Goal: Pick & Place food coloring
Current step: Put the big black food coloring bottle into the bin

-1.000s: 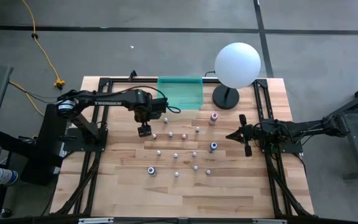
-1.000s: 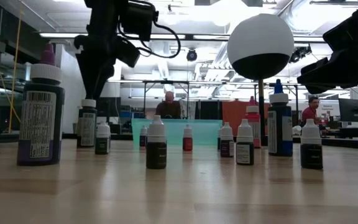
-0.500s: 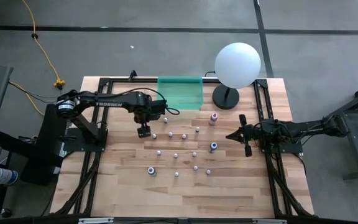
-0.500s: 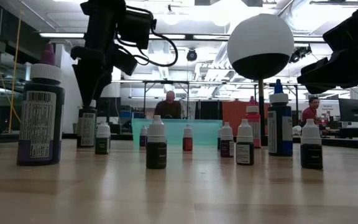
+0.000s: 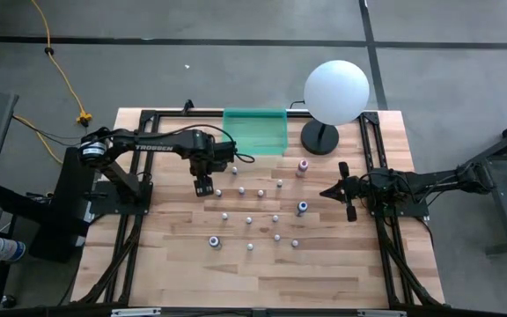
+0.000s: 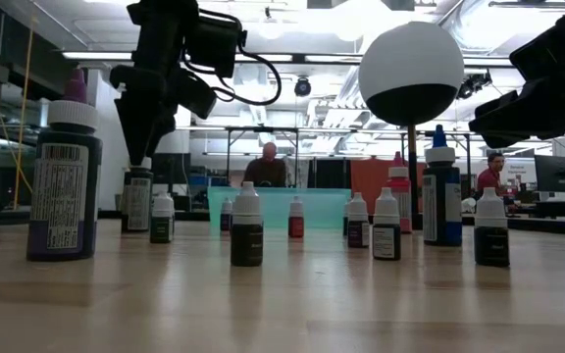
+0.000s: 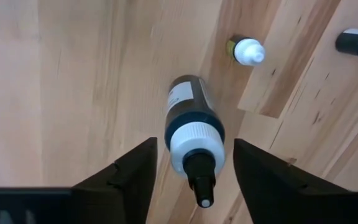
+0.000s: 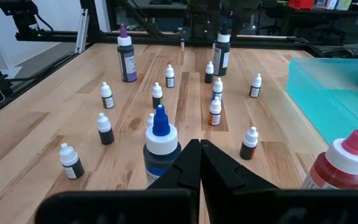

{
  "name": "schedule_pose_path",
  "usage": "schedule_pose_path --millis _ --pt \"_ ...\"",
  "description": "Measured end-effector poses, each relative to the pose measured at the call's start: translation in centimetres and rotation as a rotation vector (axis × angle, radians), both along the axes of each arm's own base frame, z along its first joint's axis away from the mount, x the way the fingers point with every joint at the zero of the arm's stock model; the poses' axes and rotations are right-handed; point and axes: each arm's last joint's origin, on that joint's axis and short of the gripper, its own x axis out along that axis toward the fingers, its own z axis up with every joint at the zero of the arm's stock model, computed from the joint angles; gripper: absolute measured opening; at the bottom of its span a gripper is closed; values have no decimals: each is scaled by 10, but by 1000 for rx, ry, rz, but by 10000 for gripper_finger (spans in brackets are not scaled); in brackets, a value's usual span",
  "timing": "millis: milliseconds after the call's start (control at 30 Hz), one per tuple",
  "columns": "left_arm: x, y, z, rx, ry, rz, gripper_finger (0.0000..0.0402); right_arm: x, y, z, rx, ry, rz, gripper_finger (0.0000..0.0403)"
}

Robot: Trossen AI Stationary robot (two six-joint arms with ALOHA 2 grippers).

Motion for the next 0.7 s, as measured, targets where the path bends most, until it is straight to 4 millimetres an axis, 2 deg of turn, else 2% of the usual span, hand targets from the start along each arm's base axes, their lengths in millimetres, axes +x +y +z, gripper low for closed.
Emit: schedule_pose_path --millis 333,567,700 --pt "-1 0 0 -3 14 -3 152 0 0 0 0 0 0 0" --pt "-2 0 0 4 15 -3 108 0 0 0 0 0 0 0" --pt "-2 0 0 5 15 -4 101 0 0 0 0 0 0 0"
